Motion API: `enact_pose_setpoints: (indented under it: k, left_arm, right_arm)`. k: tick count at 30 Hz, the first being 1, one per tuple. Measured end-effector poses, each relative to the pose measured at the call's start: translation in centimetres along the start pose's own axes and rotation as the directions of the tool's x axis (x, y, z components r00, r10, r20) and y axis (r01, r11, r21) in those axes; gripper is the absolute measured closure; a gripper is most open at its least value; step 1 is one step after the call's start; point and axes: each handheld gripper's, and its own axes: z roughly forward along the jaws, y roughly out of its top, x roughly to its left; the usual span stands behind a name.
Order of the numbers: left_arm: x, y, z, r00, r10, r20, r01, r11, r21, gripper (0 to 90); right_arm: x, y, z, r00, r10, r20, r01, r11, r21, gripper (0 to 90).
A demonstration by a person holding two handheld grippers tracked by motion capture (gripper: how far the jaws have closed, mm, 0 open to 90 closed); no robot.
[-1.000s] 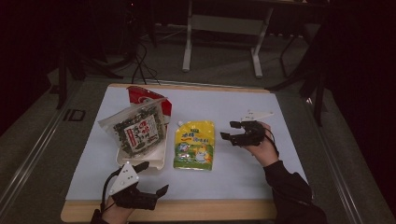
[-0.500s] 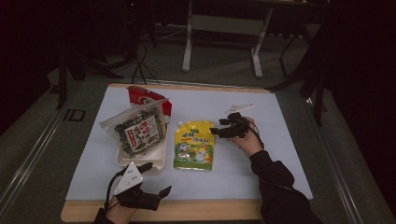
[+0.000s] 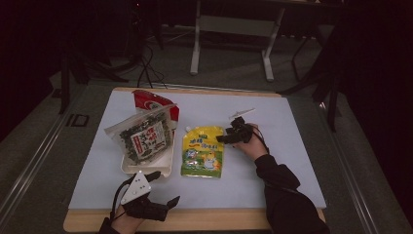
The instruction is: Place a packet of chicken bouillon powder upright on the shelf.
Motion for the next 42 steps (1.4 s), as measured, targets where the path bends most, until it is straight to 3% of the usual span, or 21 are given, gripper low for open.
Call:
enact_pose_setpoints:
  k: [4,8,9,10,14,15,18,23,28,33,42]
  left_arm:
    - [0.0,-0.1,0.1,1.0000,-0.002,0.002,0.002,1.0000,0.004,2.8]
    - [0.1,-0.1,0.1,1.0000,-0.006,0.006,0.006,1.0000,0.000,2.8]
    - [0.1,-0.1,0.1,0.9999,-0.009,0.007,0.009,1.0000,-0.001,2.8]
    - [0.1,-0.1,0.1,0.9999,-0.011,0.009,0.011,0.9999,-0.001,2.8]
    - [0.2,-0.1,0.0,0.9999,-0.011,0.011,0.011,0.9999,0.001,2.8]
    - [0.2,-0.1,0.0,0.9999,-0.011,0.011,0.011,0.9999,0.001,2.8]
    - [0.2,0.0,0.0,0.9999,-0.012,0.011,0.012,0.9999,-0.003,2.8]
    - [0.2,0.1,-0.1,0.9999,-0.013,0.007,0.013,0.9999,-0.007,2.8]
    - [0.2,0.1,0.0,0.9998,-0.016,0.007,0.016,0.9999,-0.002,2.8]
    - [0.2,0.2,0.0,0.9999,-0.015,0.002,0.015,0.9999,-0.006,2.8]
    - [0.3,0.1,0.1,0.9999,-0.017,-0.001,0.017,0.9999,-0.001,2.8]
  right_arm:
    - [0.1,-0.1,0.5,0.9999,-0.007,-0.011,0.007,1.000,0.017,35.6]
    - [0.3,0.0,0.7,0.9997,-0.020,-0.013,0.020,0.999,0.031,44.4]
    - [0.4,0.2,0.7,0.9990,-0.034,-0.031,0.035,0.999,0.034,56.0]
    - [0.6,0.3,0.6,0.9989,-0.043,-0.020,0.044,0.998,0.036,58.7]
    - [1.0,0.7,0.4,0.9979,-0.055,-0.033,0.056,0.998,0.040,88.3]
    - [1.3,0.8,0.3,0.9972,-0.061,-0.043,0.062,0.997,0.045,89.4]
    - [2.1,1.1,0.2,0.9941,-0.109,-0.004,0.109,0.992,0.063,90.0]
    - [2.5,1.1,-0.4,0.9918,-0.127,0.014,0.126,0.990,0.059,90.0]
    - [2.7,1.2,-1.3,0.9916,-0.129,0.009,0.129,0.991,0.019,90.0]
    - [3.8,1.8,-3.5,0.9853,-0.170,0.010,0.171,0.985,-0.037,90.0]
    - [5.9,1.9,-6.7,0.9723,-0.234,0.009,0.233,0.963,-0.133,90.0]
